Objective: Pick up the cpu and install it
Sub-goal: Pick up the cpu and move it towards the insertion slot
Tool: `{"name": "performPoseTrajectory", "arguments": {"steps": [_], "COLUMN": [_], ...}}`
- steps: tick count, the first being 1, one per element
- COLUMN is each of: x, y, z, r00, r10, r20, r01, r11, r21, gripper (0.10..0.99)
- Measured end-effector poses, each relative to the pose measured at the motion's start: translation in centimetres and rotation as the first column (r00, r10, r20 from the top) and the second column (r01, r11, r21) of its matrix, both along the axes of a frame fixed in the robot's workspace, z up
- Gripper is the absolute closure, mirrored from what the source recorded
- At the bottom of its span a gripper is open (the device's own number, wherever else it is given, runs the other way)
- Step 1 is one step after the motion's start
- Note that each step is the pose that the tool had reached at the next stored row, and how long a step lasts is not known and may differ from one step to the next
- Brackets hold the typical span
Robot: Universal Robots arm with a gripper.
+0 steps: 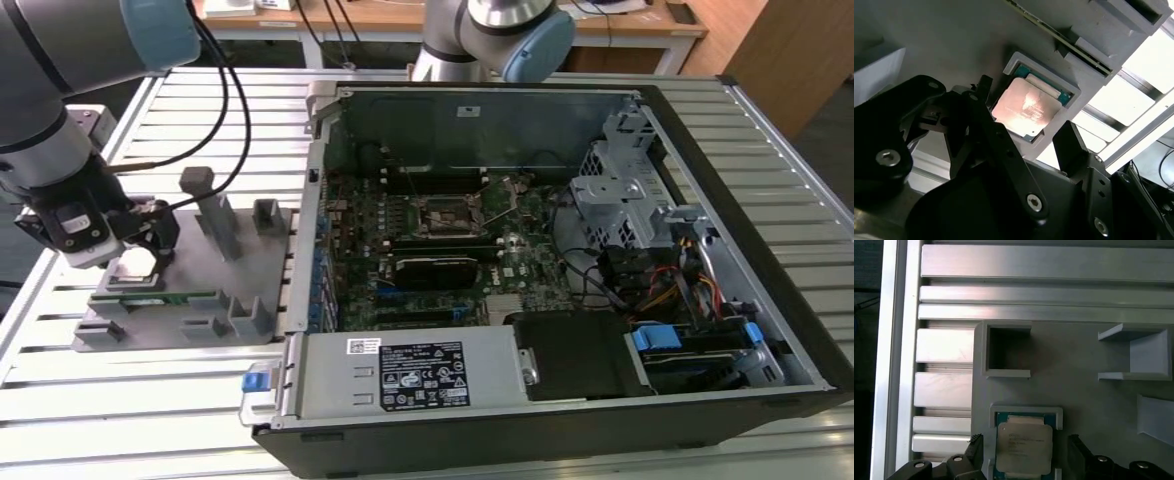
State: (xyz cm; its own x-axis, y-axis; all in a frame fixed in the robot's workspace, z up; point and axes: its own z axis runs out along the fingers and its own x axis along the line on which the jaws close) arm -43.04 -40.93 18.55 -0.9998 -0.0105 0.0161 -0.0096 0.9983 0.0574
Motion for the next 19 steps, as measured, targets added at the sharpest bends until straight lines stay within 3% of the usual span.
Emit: {"name": "performPoseTrajectory", "arguments": {"steps": [5, 6, 11, 12, 19], "x": [-0.10, -0.10, -0.10, -0.10, -0.10], "y": [0.00, 0.00, 0.07, 0.07, 0.07], "z": [-0.23, -0.24, -0.27, -0.26, -0.06], "r00": [1.0000, 1.0000, 1.0000, 1.0000, 1.0000], "r10": [0.000, 0.000, -0.001, -0.001, -0.001], "r20": [-0.0001, -0.0002, 0.0001, 0.0000, 0.0002], "r01": [0.000, 0.000, 0.001, 0.001, 0.001], "r11": [1.0000, 1.0000, 1.0000, 1.0000, 1.0000], "r21": [0.000, 0.000, 0.000, 0.000, 0.000], "gripper": [0.333, 0.408, 0.420, 0.490, 0.490]}}
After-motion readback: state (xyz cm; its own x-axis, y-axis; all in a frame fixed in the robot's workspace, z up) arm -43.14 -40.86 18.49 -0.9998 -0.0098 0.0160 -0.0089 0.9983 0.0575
